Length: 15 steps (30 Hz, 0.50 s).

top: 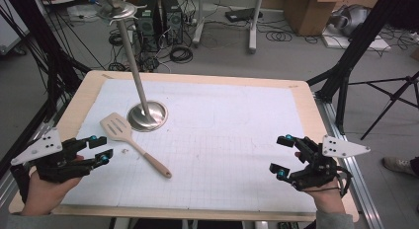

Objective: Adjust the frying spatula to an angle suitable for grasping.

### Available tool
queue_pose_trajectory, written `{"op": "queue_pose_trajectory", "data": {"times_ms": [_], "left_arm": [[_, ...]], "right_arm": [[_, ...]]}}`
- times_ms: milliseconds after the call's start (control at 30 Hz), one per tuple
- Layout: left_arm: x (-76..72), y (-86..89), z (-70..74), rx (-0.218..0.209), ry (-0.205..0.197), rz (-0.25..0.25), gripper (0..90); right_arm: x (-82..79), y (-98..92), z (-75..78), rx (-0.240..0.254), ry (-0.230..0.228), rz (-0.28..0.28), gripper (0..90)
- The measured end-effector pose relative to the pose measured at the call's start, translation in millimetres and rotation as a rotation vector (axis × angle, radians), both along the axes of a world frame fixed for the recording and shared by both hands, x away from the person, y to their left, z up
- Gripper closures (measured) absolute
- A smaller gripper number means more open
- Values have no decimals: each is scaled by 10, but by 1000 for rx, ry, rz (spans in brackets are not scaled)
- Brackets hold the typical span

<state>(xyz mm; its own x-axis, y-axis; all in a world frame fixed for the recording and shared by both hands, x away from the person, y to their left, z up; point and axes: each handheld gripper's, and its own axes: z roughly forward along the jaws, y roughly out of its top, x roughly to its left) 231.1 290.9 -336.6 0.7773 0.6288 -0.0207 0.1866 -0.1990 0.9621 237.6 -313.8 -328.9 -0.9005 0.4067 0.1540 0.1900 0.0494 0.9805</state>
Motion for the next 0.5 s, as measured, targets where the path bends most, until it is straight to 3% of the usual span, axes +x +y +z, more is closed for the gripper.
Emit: {"op": "queue_pose_trajectory", "data": {"times_ms": [333, 500], "left_arm": [[20, -61, -106, 15, -41, 84, 786], [56, -39, -184, -2, -35, 107, 884]], "right_arm": [[-6, -1, -9, 0, 13, 2, 97], [0, 8, -17, -6, 13, 4, 97]]}}
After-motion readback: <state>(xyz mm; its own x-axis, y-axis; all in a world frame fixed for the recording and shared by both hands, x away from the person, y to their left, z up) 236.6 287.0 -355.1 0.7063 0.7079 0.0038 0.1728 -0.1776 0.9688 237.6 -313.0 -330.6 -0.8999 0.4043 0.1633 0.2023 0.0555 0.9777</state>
